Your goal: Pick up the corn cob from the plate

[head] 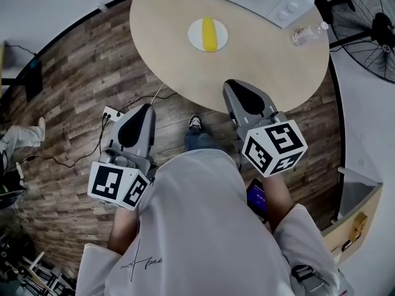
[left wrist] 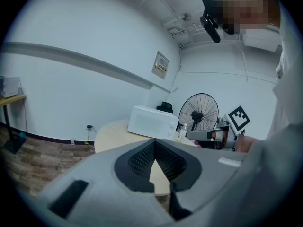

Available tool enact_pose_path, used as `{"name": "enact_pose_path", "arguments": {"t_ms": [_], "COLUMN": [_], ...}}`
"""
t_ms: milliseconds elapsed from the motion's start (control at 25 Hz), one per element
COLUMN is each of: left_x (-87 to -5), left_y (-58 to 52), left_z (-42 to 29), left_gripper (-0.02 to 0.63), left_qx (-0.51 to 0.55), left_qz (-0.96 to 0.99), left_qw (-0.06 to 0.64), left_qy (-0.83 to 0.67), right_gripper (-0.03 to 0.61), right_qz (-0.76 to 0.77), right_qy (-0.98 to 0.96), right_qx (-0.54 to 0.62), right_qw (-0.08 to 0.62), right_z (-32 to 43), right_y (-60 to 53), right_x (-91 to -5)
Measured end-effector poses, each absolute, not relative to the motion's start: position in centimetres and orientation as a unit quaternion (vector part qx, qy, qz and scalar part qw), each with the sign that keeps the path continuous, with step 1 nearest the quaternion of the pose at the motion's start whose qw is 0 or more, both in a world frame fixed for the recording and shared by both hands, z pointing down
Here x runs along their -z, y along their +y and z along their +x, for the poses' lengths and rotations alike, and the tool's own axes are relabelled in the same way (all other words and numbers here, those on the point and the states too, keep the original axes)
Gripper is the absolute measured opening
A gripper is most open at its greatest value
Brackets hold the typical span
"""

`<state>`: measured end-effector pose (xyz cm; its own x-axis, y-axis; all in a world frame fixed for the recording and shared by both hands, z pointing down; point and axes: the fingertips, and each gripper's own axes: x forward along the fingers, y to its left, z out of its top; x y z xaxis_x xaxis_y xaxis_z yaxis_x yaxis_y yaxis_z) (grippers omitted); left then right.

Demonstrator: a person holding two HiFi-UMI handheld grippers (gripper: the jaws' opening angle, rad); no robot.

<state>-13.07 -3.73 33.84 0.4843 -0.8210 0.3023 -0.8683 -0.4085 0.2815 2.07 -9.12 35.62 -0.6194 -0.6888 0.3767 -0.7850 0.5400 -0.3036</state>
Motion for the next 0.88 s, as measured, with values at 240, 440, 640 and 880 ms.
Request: {"name": "enact_pose_path", "arguments": {"t_ms": [240, 440, 640, 880], "left_x": [-34.1, -33.9, -34.3, -34.5], "left_y": [-6.0, -7.3, -7.4, -7.2], "left_z": [-12.1, -11.2, -11.0, -10.5], "left_gripper": [-0.009, -0.009, -0.009, -0.008], "left_qx": [-0.062, -0.060, -0.060, -0.064], "left_qz": [0.838, 0.836, 0.833, 0.831], "left_qw": [0.198, 0.192, 0.194, 0.195], "left_qy": [-0.505, -0.510, -0.515, -0.517], "right_gripper": [0.044, 0.049, 0.052, 0.070], "right_qz": [0.414, 0.416, 0.412, 0.412], "right_qy": [-0.873, -0.872, -0.874, -0.871], "right_qx": [-0.229, -0.229, -0.226, -0.234], "right_qw": [0.120, 0.117, 0.124, 0.131], "right_z": [3.0, 3.8, 3.7, 3.8], "right_y": [-11.9, -13.9, -15.0, -16.1], "right_x": [-36.8, -37.4, -38.3, -39.5]}}
